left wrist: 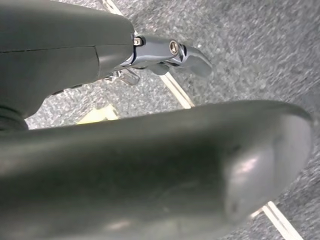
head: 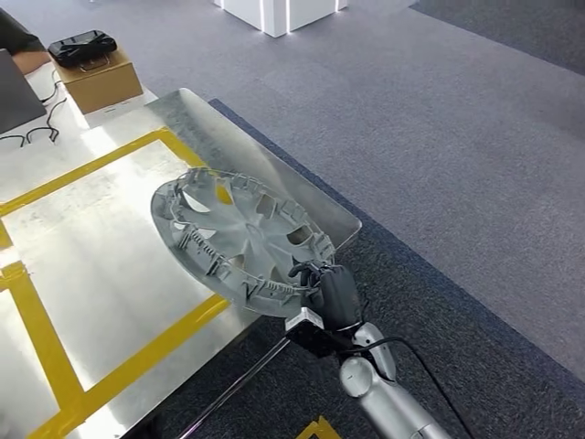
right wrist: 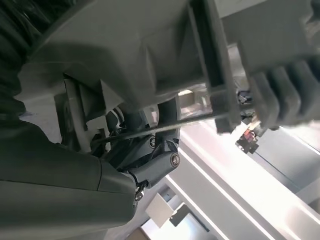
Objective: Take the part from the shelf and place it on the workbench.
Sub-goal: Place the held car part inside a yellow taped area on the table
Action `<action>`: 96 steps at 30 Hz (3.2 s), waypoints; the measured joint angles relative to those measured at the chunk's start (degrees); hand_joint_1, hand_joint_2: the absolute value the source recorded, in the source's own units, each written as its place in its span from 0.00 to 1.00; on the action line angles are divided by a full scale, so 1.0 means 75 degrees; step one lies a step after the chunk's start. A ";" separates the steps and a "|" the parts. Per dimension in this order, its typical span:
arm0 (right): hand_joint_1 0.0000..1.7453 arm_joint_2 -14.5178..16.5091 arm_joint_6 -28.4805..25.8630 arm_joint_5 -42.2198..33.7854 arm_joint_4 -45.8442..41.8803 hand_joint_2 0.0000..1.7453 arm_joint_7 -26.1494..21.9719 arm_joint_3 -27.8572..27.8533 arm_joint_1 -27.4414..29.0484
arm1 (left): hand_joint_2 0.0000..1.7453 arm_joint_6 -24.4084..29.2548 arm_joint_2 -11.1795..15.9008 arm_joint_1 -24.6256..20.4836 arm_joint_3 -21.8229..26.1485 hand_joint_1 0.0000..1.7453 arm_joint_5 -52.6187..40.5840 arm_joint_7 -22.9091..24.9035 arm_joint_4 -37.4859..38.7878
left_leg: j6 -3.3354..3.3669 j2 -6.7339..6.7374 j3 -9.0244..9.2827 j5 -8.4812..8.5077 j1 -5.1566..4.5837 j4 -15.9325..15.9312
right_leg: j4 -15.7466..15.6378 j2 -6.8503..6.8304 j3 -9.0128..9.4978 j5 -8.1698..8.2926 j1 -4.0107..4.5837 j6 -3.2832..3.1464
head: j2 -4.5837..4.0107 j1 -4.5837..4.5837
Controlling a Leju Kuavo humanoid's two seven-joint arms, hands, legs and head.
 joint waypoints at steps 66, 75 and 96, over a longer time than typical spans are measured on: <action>1.00 0.0172 0.0284 0.0397 0.1062 1.00 -0.0044 -0.0021 -0.0601 | 0.00 -0.0375 0.0193 -0.0262 0.0288 0.00 0.1919 0.0654 0.0035 | 0.0069 -0.0280 0.0146 0.0071 0.0019 -0.0163 | 0.1775 0.0375 -0.0887 -0.0648 0.0025 0.0014 | -0.0001 0.0072; 1.00 0.0165 0.0144 0.0566 0.1051 1.00 0.0018 -0.0010 -0.0652 | 0.00 -0.0224 -0.0020 -0.0131 0.0248 0.00 0.1935 0.0362 0.0038 | -0.0246 -0.0803 0.0061 -0.0022 0.0061 -0.0009 | -0.0429 0.0677 0.0102 0.0418 -0.0011 -0.0248 | -0.0001 0.0068; 1.00 0.0219 -0.0992 0.3575 0.3827 1.00 0.2914 0.0753 -0.1986 | 0.00 -0.0080 -0.0163 -0.0295 -0.0256 0.00 0.2006 0.0686 0.0035 | 0.0004 0.0068 0.0064 0.0072 0.0031 -0.0089 | 0.0908 0.0162 -0.0456 -0.0405 0.0050 -0.0010 | -0.0001 0.0065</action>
